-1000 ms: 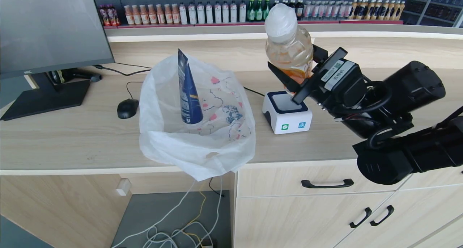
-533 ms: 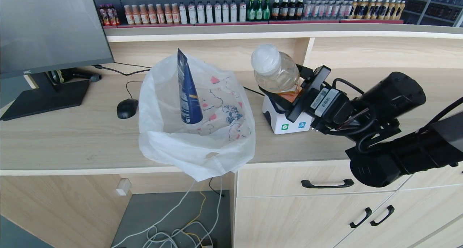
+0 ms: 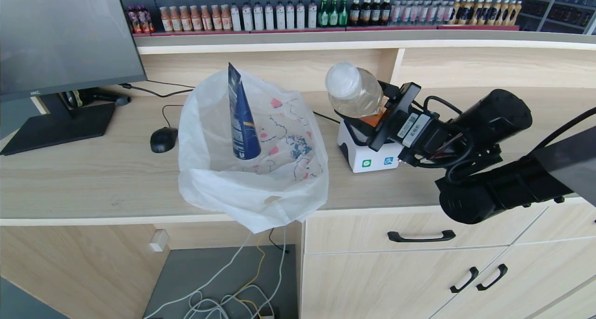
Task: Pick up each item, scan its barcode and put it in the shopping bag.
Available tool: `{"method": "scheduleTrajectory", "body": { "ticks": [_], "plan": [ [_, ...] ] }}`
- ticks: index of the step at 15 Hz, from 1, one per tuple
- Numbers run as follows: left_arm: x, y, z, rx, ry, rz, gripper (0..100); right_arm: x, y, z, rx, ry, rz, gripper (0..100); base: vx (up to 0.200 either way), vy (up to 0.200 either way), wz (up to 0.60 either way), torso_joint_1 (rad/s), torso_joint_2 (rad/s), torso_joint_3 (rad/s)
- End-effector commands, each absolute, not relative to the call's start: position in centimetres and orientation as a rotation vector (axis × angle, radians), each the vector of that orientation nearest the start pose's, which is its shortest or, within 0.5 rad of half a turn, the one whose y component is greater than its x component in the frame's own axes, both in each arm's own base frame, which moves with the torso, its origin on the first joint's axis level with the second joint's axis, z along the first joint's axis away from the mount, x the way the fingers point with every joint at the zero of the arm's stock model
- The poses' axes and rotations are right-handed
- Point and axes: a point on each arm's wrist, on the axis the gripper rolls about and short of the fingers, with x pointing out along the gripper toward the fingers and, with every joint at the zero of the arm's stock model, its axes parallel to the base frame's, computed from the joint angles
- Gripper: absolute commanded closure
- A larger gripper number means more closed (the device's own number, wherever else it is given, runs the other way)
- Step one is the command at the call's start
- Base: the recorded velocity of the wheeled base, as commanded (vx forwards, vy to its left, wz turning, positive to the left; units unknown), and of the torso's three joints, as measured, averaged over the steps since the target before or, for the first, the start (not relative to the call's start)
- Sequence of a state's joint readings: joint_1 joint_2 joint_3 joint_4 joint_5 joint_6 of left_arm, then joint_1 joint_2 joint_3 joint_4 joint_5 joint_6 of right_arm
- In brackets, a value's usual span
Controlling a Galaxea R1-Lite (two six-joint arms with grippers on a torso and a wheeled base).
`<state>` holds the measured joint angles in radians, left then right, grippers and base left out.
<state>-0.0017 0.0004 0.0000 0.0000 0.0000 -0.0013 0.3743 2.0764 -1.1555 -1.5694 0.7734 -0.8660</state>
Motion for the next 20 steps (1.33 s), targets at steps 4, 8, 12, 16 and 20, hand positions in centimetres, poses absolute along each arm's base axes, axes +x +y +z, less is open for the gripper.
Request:
{"method": "scheduleTrajectory", "body": {
  "ticks": [4, 8, 12, 16, 20],
  "plan": [
    [-2.28, 0.0, 7.55, -0.002, 0.0, -0.002, 0, 36.06, 14.86, 22.38, -0.889, -1.105, 0.751, 100, 0.0, 0.0, 0.0, 0.0, 0.0, 0.0],
    [-2.28, 0.0, 7.55, -0.002, 0.0, -0.002, 0, 36.12, 14.88, 21.98, -0.889, -1.094, 0.758, 100, 0.0, 0.0, 0.0, 0.0, 0.0, 0.0],
    [-2.28, 0.0, 7.55, -0.002, 0.0, -0.002, 0, 36.2, 14.97, 21.84, -0.887, -1.091, 0.76, 100, 0.0, 0.0, 0.0, 0.0, 0.0, 0.0],
    [-2.28, 0.0, 7.55, -0.002, 0.0, -0.002, 0, 36.2, 15.04, 21.74, -0.887, -1.089, 0.763, 100, 0.0, 0.0, 0.0, 0.0, 0.0, 0.0],
    [-2.28, 0.0, 7.55, -0.002, 0.0, -0.002, 0, 36.08, 15.31, 21.67, -0.882, -1.09, 0.769, 100, 0.0, 0.0, 0.0, 0.0, 0.0, 0.0]
  ]
}}
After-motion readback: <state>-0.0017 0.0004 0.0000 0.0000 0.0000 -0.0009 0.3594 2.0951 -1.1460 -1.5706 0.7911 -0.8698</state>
